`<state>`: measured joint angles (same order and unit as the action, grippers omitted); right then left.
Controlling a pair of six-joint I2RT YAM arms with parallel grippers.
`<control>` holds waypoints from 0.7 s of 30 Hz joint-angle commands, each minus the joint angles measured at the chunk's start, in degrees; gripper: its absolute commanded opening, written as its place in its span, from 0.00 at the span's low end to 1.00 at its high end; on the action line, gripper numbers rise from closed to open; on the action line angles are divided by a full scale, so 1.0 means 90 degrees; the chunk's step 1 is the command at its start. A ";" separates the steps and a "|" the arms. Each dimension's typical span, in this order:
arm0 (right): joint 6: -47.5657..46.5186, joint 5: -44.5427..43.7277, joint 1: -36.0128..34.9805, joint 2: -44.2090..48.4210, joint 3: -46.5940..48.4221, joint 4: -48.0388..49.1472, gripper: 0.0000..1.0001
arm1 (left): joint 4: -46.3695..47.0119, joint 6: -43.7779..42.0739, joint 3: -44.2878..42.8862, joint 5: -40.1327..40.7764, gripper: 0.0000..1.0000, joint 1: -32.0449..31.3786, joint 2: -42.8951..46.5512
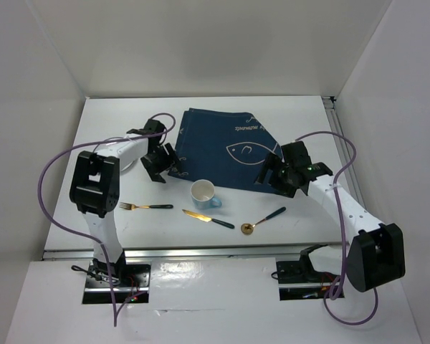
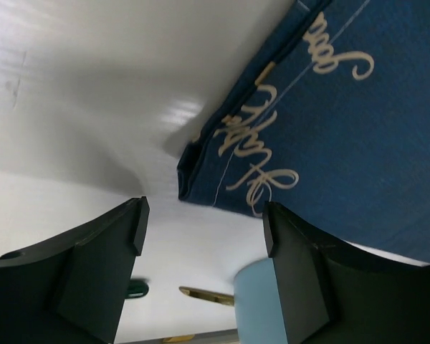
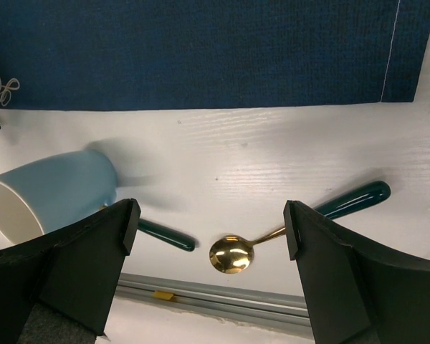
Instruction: Set the dinner table for one person
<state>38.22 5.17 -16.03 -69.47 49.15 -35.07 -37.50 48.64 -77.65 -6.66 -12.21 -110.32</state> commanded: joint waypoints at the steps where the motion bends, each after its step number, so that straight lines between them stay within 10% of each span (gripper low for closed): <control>1: 0.0090 0.0070 0.0072 0.0151 -0.0079 0.0195 0.95 | -0.0062 0.0269 -0.0328 0.0182 0.82 -0.0069 -0.0289; 7: 0.0236 0.0411 0.0335 0.0014 -0.0148 0.0332 0.95 | -0.0149 0.0328 -0.0630 0.0251 0.67 -0.0128 -0.0680; 14: 0.0850 0.1163 0.0736 -0.0560 -0.0499 0.0985 0.91 | -0.0238 0.0211 -0.0650 0.0184 0.01 -0.0128 -0.0370; 21: 0.1788 0.1564 0.1029 -0.1235 -0.0811 0.1874 0.80 | -0.0364 0.0074 -0.0650 0.0251 0.00 -0.0196 0.0207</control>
<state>48.75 16.12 -7.66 -79.53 43.44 -24.38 -39.22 50.70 -82.35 -4.86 -13.65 -113.75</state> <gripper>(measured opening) 0.811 0.147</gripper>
